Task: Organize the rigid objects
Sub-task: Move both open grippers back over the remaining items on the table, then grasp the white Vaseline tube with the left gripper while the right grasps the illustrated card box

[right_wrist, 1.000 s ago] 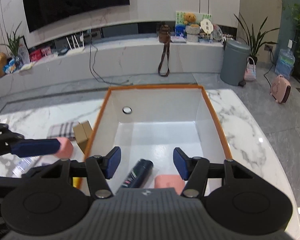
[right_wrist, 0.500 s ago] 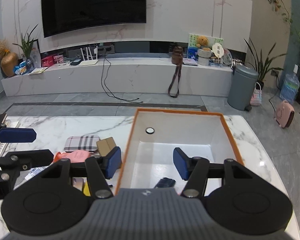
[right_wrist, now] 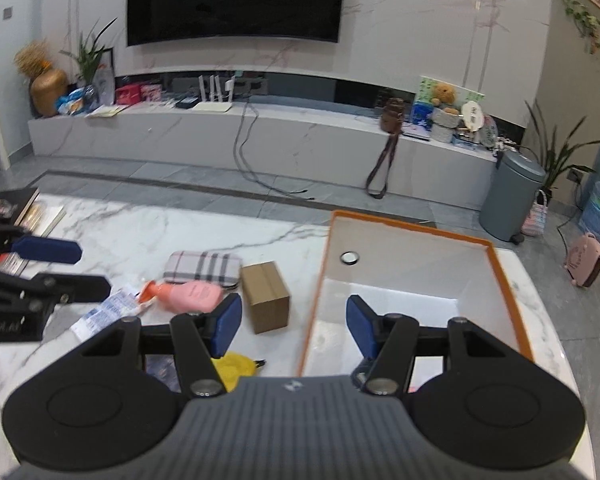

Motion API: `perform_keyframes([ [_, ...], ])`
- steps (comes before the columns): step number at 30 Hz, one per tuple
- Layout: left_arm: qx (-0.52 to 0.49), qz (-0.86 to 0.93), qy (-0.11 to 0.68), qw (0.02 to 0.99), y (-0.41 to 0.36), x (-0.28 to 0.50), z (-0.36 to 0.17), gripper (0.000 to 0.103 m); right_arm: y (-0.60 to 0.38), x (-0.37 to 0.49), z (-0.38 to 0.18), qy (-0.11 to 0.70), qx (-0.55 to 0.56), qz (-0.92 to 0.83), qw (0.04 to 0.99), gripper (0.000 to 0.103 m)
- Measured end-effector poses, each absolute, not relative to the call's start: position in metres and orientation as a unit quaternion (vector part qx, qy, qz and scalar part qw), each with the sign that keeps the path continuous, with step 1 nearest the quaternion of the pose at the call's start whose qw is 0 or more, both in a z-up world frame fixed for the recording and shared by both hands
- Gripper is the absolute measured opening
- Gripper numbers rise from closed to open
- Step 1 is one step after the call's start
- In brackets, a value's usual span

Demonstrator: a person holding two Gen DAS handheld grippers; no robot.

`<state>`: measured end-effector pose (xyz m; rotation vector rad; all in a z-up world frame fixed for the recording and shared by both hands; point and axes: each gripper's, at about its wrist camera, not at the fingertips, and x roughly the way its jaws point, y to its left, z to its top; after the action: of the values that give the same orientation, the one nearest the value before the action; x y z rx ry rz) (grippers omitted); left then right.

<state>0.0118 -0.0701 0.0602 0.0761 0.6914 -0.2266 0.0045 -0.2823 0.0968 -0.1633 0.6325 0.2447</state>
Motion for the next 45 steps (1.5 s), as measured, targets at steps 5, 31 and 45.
perform_keyframes([
  [5,0.038,-0.107,0.357,0.927,-0.056,0.011,0.043,0.056,-0.262,0.006,0.087,0.324,-0.094,0.137,0.932,0.060],
  [31,0.018,-0.060,0.397,0.916,0.010,0.023,-0.011,0.059,-0.190,0.024,0.011,0.408,-0.116,0.207,0.882,0.060],
  [45,0.007,-0.055,0.427,0.902,0.021,0.036,-0.034,0.063,-0.184,0.044,-0.024,0.451,-0.072,0.209,0.865,0.062],
])
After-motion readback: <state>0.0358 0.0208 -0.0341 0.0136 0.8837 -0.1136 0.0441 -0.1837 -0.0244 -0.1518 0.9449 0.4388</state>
